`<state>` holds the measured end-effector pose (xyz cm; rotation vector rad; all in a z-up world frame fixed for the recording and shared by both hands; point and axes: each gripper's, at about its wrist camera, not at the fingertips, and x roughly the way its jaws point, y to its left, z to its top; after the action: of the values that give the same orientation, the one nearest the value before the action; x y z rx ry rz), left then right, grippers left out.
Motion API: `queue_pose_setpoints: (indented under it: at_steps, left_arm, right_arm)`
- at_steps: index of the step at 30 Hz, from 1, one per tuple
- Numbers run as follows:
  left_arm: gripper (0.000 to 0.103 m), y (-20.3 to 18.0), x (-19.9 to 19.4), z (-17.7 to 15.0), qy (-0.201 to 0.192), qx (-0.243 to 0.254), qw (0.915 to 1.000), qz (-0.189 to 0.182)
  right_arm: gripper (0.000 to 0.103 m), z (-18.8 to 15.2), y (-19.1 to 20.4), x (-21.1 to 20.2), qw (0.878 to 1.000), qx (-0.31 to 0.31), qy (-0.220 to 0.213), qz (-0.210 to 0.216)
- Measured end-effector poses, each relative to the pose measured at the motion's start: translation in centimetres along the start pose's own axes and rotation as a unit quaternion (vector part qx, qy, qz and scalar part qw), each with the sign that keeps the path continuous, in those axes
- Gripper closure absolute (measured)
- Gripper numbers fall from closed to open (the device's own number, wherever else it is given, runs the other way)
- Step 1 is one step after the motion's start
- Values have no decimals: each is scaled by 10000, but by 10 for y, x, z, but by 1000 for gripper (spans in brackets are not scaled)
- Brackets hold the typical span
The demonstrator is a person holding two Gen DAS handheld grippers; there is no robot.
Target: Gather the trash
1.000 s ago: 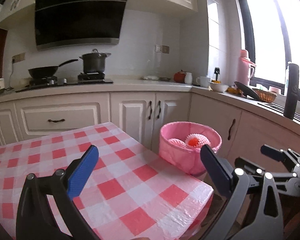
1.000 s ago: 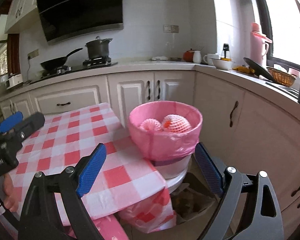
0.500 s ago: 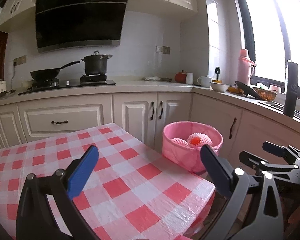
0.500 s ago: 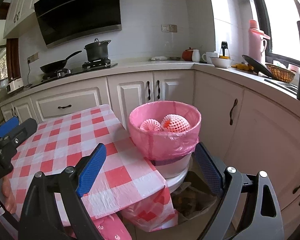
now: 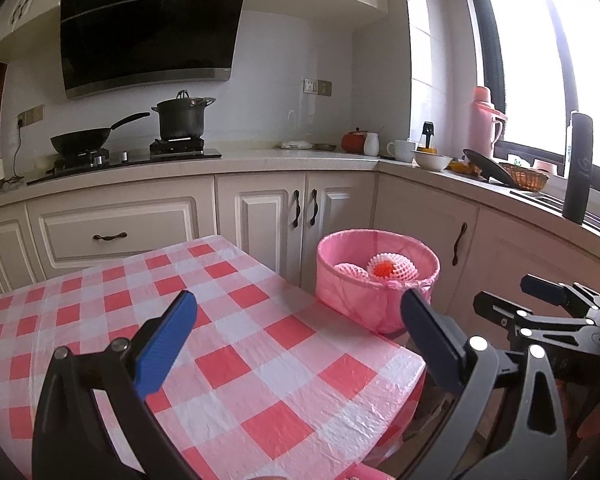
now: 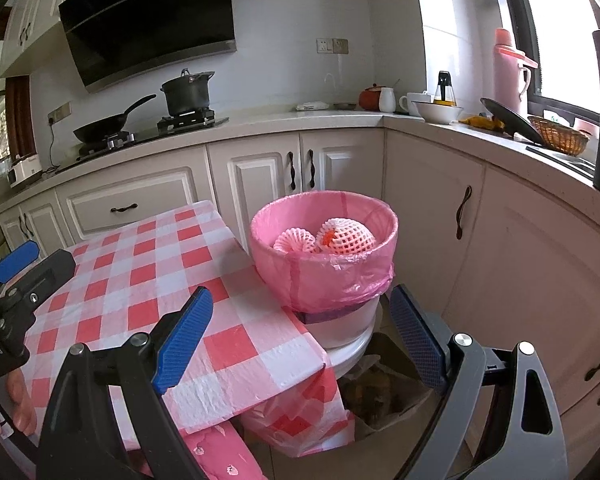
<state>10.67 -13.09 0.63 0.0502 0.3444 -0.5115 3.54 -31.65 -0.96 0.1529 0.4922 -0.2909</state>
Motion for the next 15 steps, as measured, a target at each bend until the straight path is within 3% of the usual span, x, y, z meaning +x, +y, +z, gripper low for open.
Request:
queue_pose_setpoints:
  at_steps: [15]
  left_arm:
    - [5, -1, 1, -2, 35, -16, 10000, -10]
  right_arm:
    - [18, -3, 0, 4, 10000, 15, 61, 41]
